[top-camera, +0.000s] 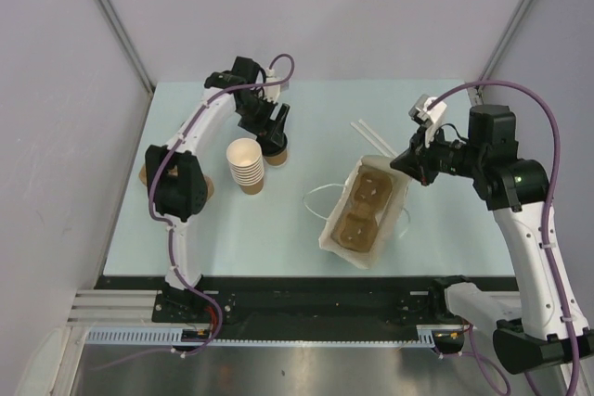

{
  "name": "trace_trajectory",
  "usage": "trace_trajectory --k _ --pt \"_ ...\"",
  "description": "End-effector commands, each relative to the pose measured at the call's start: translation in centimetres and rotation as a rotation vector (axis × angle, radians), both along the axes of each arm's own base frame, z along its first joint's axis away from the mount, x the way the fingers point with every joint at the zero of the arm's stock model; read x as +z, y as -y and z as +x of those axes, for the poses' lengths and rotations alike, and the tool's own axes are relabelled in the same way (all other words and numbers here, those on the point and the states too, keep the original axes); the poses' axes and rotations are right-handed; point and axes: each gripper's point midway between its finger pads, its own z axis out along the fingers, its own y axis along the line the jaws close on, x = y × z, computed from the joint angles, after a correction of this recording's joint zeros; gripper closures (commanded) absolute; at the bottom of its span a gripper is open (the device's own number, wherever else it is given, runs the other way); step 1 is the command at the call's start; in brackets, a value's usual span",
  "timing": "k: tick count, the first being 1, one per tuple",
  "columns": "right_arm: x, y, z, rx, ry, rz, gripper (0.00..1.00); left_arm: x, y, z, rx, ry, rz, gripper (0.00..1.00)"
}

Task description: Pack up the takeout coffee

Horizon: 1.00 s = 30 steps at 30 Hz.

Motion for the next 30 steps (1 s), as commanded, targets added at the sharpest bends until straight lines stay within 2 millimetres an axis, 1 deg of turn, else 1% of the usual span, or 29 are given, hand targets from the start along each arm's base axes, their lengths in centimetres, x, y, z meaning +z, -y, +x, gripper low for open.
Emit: trace_trajectory --k 1,4,7,8,10,11,12,13,14,16,17,18,21,22,23,24,25,27,28,30 --pt "1.8 -0.9 -1.2 0.101 0.133 -0.005 1.00 3.3 0.4 0.1 -0.028 0.077 -0.054 0.85" --pt "1.8 -0.9 -1.2 0.101 0.133 -0.006 1.00 3.9 0.6 0.3 -0.031 0.089 -0.069 0.87" --pt "1.7 -0.9 -0.8 0.082 0.127 -0.007 1.00 5.3 1.0 0.4 -0.049 0.119 -0.106 0.87" --pt "1.7 -0.8 -0.6 0.076 0.122 -0.007 1.00 6.5 1.2 0.5 -0.054 0.146 -0.124 0.87" --pt "1.5 -0.8 -0.3 0.058 0.101 -0.001 1.00 8.0 1.3 0.6 -0.060 0.176 -0.139 0.88" --pt "1.4 -0.8 -0.2 0.052 0.090 0.003 1.00 9.8 1.6 0.6 -0.072 0.211 -0.164 0.88" --pt "1.2 -0.8 0.0 0.043 0.075 0.004 1.00 10.8 1.8 0.5 -0.081 0.231 -0.176 0.88" --pt "1.1 -0.9 0.2 0.023 0.050 0.017 1.00 11.7 1.9 0.2 -0.086 0.237 -0.189 0.89" --pt "1.0 -0.8 0.4 0.008 0.035 0.020 1.00 13.8 2.0 0.1 -0.093 0.283 -0.209 0.89" --pt "0.7 -0.8 0.8 -0.014 0.013 0.020 1.00 15.7 2.5 -0.8 -0.122 0.303 -0.244 0.90" --pt "0.5 -0.7 1.0 -0.029 -0.003 0.026 1.00 17.2 2.6 -1.1 -0.138 0.334 -0.258 0.90" --pt "0.3 -0.6 1.3 -0.043 -0.012 0.023 1.00 18.5 2.9 -2.3 -0.167 0.349 -0.283 0.90" --pt "-0.5 -0.4 1.8 -0.079 -0.047 0.015 1.00 21.4 3.8 -4.4 -0.265 0.431 -0.297 0.91" --pt "-0.7 -0.3 2.0 -0.089 -0.057 0.014 1.00 22.9 4.4 -6.0 -0.308 0.461 -0.315 0.91" --pt "-1.2 -0.3 2.3 -0.097 -0.075 0.011 1.00 24.2 4.7 -6.7 -0.341 0.504 -0.317 0.91" --pt "-1.4 0.0 2.7 -0.128 -0.095 0.015 1.00 25.0 5.0 -7.6 -0.366 0.524 -0.321 0.91" --pt "-1.5 0.1 2.9 -0.141 -0.109 0.019 1.00 26.2 5.8 -9.3 -0.421 0.556 -0.327 0.91" --pt "-2.1 0.3 3.5 -0.176 -0.153 0.030 1.00 27.6 6.6 -11.3 -0.472 0.605 -0.331 0.91" --pt "-2.3 0.4 3.8 -0.187 -0.166 0.034 1.00 28.7 7.7 -13.4 -0.521 0.630 -0.349 0.90" --pt "-2.5 0.4 4.3 -0.205 -0.190 0.048 1.00 29.4 8.9 -15.4 -0.570 0.647 -0.362 0.91"
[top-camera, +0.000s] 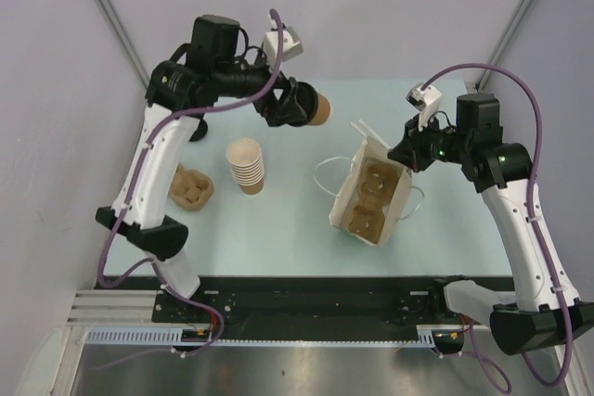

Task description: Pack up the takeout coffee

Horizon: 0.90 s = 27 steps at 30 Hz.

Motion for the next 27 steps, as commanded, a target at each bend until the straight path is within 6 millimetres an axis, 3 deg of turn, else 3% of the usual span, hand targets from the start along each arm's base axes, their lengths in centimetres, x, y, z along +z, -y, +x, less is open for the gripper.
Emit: trace_trajectory --k 1,5,10,13,18,22,27 --pt "-0.8 0.4 1.3 -0.083 -0.068 0.031 1.00 4.3 3.0 -7.8 -0.205 0.127 -0.041 0.91" --pt "-1.2 0.9 2.0 -0.133 -0.106 0.048 1.00 6.1 4.7 -10.9 -0.271 0.167 -0.078 0.90" --pt "-1.7 1.1 2.4 -0.163 -0.145 0.062 1.00 4.5 7.4 -13.9 -0.369 0.148 -0.035 0.90" --pt "-1.7 1.1 2.7 -0.175 -0.154 0.070 1.00 4.2 8.8 -14.2 -0.384 0.140 -0.037 0.91" --pt "-1.9 1.3 2.8 -0.185 -0.165 0.068 1.00 6.9 9.9 -13.3 -0.338 0.180 -0.124 0.91" --pt "-2.0 1.4 2.6 -0.184 -0.167 0.064 1.00 8.3 9.3 -13.0 -0.283 0.208 -0.156 0.91" --pt "-2.1 2.1 2.6 -0.199 -0.164 0.056 1.00 7.7 7.0 -10.5 -0.166 0.199 -0.117 0.93"
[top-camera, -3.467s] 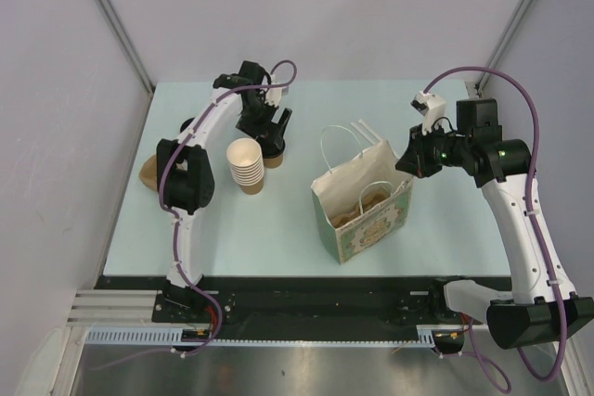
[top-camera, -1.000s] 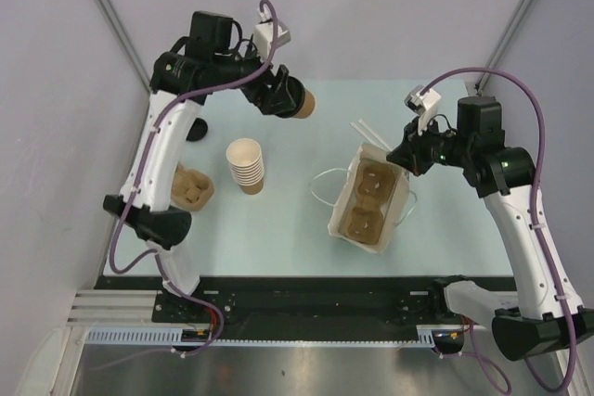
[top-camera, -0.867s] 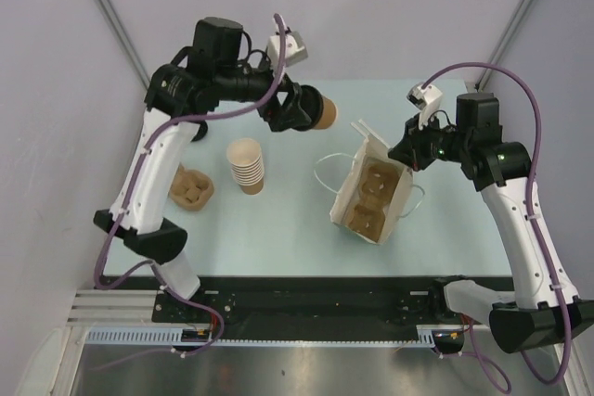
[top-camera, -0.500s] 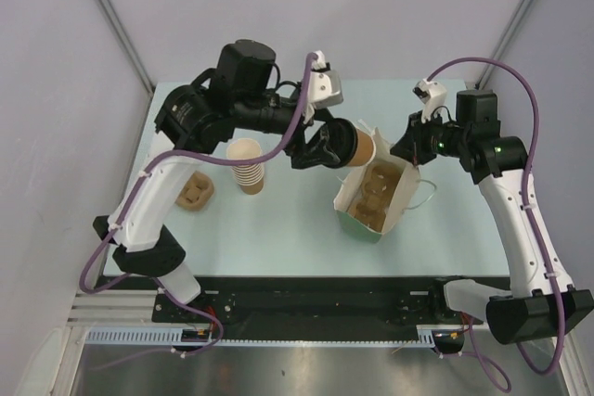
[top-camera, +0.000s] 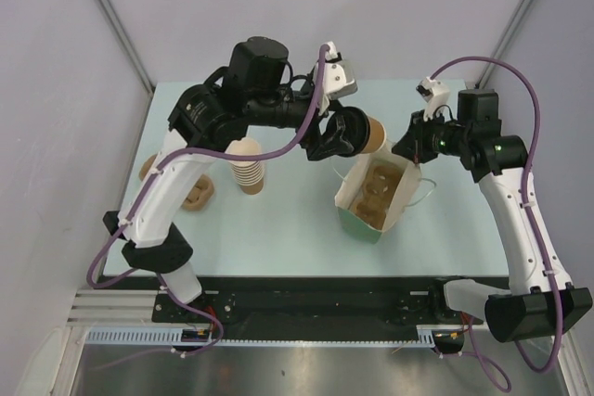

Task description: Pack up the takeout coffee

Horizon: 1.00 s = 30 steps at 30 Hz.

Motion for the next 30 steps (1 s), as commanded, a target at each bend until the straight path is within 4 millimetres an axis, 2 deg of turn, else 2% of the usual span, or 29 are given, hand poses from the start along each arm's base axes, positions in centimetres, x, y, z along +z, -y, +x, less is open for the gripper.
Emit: trace_trajectory --k 1,4,6,9,15,16,17,18,19,21,24,27,30 --pt "-0.4 0.8 -0.2 -0.025 -0.013 -0.012 1.00 2.9 -3.4 2.1 0.148 0.017 -0.070 0.93" --pt "-0.4 1.2 -0.3 -0.036 -0.006 -0.025 1.00 2.1 -5.7 4.0 0.225 -0.046 -0.055 0.93" --pt "-0.6 1.6 -0.3 -0.052 -0.010 -0.038 1.00 1.5 -6.9 4.2 0.248 -0.042 -0.033 0.94" --pt "-0.8 1.9 -0.3 -0.069 -0.017 -0.048 1.00 -0.6 -8.1 4.2 0.282 -0.083 0.030 0.94" --pt "-0.8 2.2 -0.2 -0.085 -0.014 -0.055 1.00 -8.3 -9.8 5.7 0.356 -0.222 0.243 0.96" --pt "-0.8 2.3 -0.2 -0.088 -0.012 -0.056 1.00 -10.4 -10.0 5.8 0.365 -0.256 0.293 0.96" --pt "-0.8 2.3 -0.2 -0.091 -0.012 -0.057 1.00 -11.7 -10.2 5.9 0.371 -0.274 0.325 0.96" --pt "-0.8 2.4 -0.2 -0.092 -0.014 -0.057 1.00 -13.0 -10.4 6.0 0.377 -0.291 0.355 0.96" --pt "-0.8 2.4 -0.2 -0.093 -0.013 -0.058 1.00 -15.0 -10.4 6.3 0.383 -0.317 0.390 0.96" --pt "-0.7 2.6 -0.2 -0.100 -0.014 -0.055 1.00 -17.1 -10.5 6.4 0.388 -0.344 0.420 0.96" --pt "-0.6 2.7 -0.4 -0.104 -0.012 -0.052 1.00 -21.4 -10.5 7.1 0.410 -0.378 0.474 0.94" --pt "-0.7 2.9 -0.4 -0.113 -0.013 -0.056 1.00 -23.4 -9.7 8.3 0.423 -0.392 0.460 0.93" --pt "-0.6 3.3 -0.5 -0.127 -0.011 -0.062 1.00 -27.0 -9.3 8.8 0.424 -0.434 0.488 0.92"
